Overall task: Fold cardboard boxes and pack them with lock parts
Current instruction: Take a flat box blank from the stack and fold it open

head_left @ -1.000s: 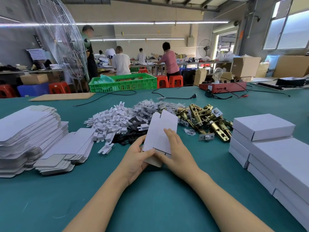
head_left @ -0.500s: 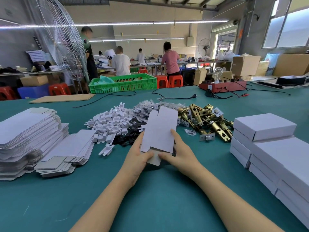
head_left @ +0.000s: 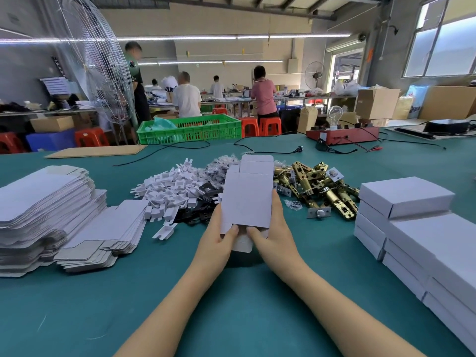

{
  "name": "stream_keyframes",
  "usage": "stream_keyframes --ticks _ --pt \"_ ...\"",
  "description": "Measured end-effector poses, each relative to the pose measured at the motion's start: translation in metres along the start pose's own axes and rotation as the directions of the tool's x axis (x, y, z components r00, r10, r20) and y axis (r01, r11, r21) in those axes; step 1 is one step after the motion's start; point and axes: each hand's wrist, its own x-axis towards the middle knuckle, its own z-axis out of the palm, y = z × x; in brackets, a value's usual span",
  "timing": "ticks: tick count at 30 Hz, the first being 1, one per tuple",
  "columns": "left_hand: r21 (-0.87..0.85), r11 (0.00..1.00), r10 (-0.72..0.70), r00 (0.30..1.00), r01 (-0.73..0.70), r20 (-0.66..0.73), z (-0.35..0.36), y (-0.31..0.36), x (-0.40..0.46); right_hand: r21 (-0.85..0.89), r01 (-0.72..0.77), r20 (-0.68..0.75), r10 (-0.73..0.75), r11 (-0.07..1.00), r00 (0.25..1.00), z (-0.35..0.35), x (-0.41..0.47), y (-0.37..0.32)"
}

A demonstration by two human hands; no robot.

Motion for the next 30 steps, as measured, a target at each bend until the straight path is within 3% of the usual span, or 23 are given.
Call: stream_keyframes --ticks 7,12,19,22,27,30 --pt "0.068 0.997 -0.042 0.996 0.037 0.074 0.001 -0.001 -0.002 -0.137 -0.030 -0.017 0.028 0.990 0.999 0.002 -0.004 0.004" --pt "-0.038 0.994 -0.097 0.989 0.102 0.114 0.005 0.000 -0.004 -0.183 -0.021 -0.036 0.015 0.983 0.999 0.001 -0.006 0.004" --pt "-0.160 0.971 -0.187 0.981 0.178 -0.047 0.007 0.006 -0.004 -0.252 0.102 0.003 -0.105 0.962 0.995 0.006 -0.008 0.001" --pt "-0.139 0.966 -0.223 0.974 0.216 -0.038 0.005 0.006 -0.003 -0.143 0.065 0.028 -0.062 0.988 0.998 0.006 -0.009 0.002" --pt "-0.278 0.924 -0.276 0.961 0.263 -0.005 0.002 0.006 0.000 0.305 -0.079 0.080 0.058 0.949 0.995 0.000 -0.002 -0.007" --pt "-0.341 0.899 -0.273 0.961 0.273 0.048 -0.002 0.007 0.001 0.346 -0.182 0.039 0.180 0.921 0.983 -0.004 0.005 -0.012"
